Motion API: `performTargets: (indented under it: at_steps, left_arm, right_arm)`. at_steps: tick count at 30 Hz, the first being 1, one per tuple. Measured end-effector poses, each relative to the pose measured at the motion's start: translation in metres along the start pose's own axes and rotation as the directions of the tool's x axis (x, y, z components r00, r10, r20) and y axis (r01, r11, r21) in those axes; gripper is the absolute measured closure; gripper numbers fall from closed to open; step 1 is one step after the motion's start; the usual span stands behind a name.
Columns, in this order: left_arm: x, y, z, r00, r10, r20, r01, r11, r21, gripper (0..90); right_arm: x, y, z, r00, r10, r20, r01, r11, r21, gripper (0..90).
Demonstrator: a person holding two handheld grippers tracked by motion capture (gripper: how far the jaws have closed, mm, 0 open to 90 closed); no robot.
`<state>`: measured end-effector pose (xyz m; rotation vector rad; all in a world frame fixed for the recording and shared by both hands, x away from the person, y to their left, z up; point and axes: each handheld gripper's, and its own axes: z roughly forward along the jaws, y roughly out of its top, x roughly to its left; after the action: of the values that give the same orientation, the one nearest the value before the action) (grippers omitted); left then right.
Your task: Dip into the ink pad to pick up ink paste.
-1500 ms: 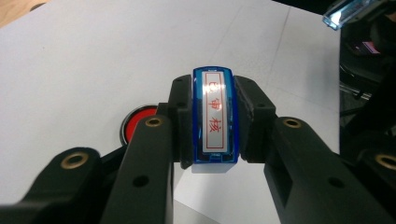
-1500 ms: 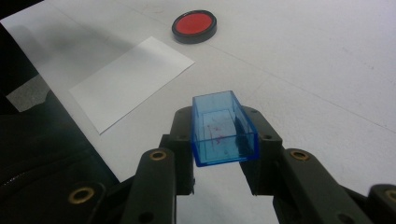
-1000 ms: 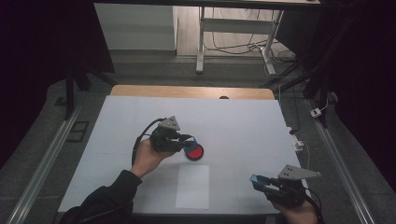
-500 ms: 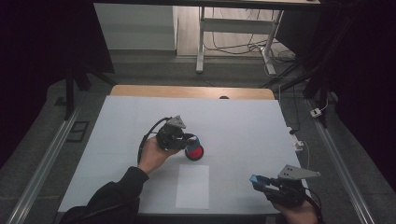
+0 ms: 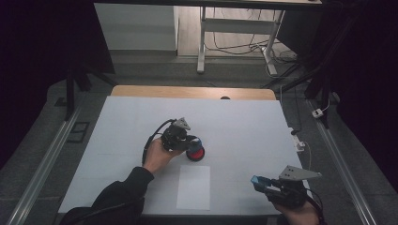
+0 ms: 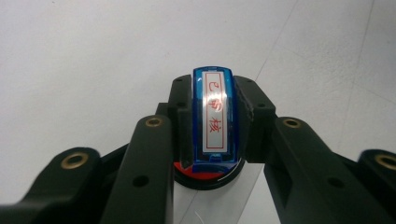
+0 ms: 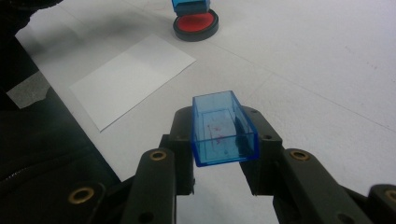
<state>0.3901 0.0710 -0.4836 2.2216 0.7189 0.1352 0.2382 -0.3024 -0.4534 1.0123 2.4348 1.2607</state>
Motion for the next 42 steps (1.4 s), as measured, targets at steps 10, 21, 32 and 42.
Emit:
performTargets:
  at_steps: [10, 21, 32, 42]
  left_arm:
    - [0.002, -0.001, 0.005, 0.9996, -0.01, -0.025, 0.01, 0.9997, 0.024, 70.1]
    - [0.001, -0.001, 0.007, 0.9993, -0.011, -0.036, 0.012, 0.9993, 0.035, 70.2]
    - [-0.004, -0.002, 0.008, 0.9983, 0.004, -0.059, -0.002, 0.9994, 0.035, 70.4]
    - [-0.019, 0.0, 0.011, 0.9857, 0.098, -0.137, -0.09, 0.9937, 0.066, 70.3]
  right_arm:
    - [0.0, 0.0, 0.0, 1.0, -0.002, -0.002, 0.002, 1.0, 0.0, 68.2]
    - [0.0, 0.0, 0.0, 1.0, -0.001, -0.003, 0.001, 1.0, 0.001, 68.2]
    - [0.0, 0.0, 0.0, 1.0, -0.004, 0.0, 0.004, 1.0, 0.007, 68.2]
    - [0.0, 0.0, 0.0, 1.0, -0.005, -0.001, 0.005, 1.0, 0.01, 68.1]
